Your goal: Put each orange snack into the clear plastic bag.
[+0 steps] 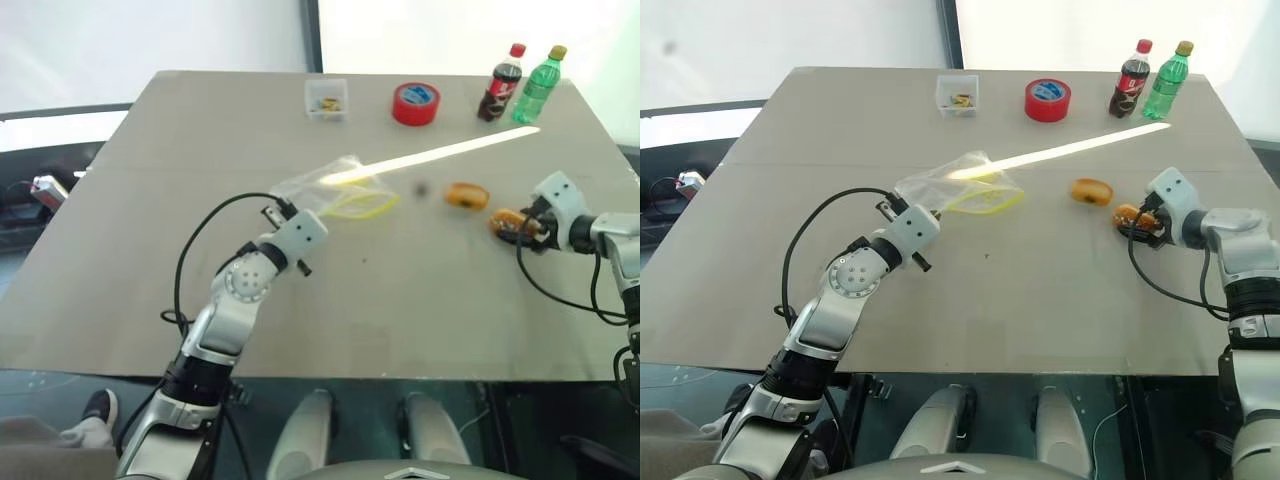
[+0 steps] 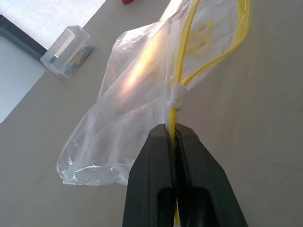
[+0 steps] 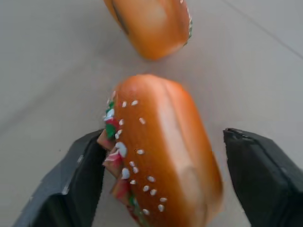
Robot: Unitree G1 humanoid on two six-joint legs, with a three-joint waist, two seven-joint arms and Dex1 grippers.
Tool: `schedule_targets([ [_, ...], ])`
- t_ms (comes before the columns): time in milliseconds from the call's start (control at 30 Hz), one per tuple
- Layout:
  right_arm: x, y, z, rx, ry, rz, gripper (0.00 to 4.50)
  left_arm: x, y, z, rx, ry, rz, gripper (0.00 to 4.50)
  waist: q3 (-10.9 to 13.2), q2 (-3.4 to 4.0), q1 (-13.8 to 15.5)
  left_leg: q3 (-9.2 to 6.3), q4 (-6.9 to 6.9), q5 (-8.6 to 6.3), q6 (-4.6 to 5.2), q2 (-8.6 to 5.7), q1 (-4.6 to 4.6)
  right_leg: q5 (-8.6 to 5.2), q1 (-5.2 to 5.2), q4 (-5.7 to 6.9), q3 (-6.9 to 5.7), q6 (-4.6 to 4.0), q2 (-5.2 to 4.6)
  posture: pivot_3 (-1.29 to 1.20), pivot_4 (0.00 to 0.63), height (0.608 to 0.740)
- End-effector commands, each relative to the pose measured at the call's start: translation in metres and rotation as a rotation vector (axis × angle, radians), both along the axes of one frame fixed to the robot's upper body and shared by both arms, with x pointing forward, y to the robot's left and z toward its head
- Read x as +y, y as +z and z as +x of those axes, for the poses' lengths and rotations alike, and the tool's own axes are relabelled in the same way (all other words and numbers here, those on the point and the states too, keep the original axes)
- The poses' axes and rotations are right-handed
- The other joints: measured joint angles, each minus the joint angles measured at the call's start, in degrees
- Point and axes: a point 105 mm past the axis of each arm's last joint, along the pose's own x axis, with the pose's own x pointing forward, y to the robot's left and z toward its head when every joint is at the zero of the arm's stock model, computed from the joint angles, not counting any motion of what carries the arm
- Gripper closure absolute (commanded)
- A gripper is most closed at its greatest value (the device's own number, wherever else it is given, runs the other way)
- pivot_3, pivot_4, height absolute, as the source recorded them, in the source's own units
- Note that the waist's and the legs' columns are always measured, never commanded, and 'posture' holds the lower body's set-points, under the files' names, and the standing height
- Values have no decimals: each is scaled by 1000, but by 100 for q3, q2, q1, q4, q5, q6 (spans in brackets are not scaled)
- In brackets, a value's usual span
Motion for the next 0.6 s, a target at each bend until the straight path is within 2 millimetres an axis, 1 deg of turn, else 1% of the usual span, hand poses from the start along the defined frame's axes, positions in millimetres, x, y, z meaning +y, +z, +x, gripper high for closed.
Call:
schedule_targets([
  [33,4,8,-1,4,35,9,2436,1,11,0,-49,2,-5,4500,0,0,2,0,0,0,0,0,-1,0,0,-2,0,0,0,0,150,740],
  [67,4,7,-2,8,42,9,2709,2,10,-1,-48,3,-5,4500,0,0,4,0,0,0,0,0,0,0,1,-2,0,0,0,0,150,740],
  [100,6,9,-3,6,52,12,3214,2,9,-1,-47,4,-5,4500,0,0,3,0,0,0,0,0,0,0,1,-2,0,0,0,0,150,740],
  [167,14,17,-3,-17,82,34,3961,2,9,-1,-45,4,-4,4500,0,1,-5,-1,0,0,0,0,1,0,1,-1,0,0,0,0,150,740],
  [200,18,21,-3,-27,94,46,4224,2,9,-1,-44,4,-5,4500,0,1,-9,-1,0,0,0,0,1,0,0,0,0,0,0,0,150,740],
  [233,29,28,-4,-41,133,76,4336,2,8,-1,-44,3,-5,4500,0,1,-9,-2,0,0,0,1,1,0,-1,0,0,0,1,0,150,740],
  [300,55,40,-10,-50,231,146,4346,0,8,-1,-45,-3,-7,4500,0,1,-14,-3,0,0,0,1,1,0,-1,1,0,0,1,0,150,740],
  [400,94,49,-21,-45,338,221,4346,-7,10,-1,-53,-31,-14,4500,0,1,-21,-22,0,-1,1,4,1,0,-2,1,1,0,1,0,150,740],
  [467,115,48,-21,-48,357,226,4346,-12,12,-1,-59,-51,-24,4500,0,2,-1,-34,0,-1,1,4,0,0,-1,1,-2,0,1,0,150,740],
  [600,149,41,-23,-89,454,127,4346,-20,14,-2,-68,-84,-31,4500,0,1,25,-40,1,0,0,-2,-2,0,-1,1,-6,0,-1,0,150,740],
])
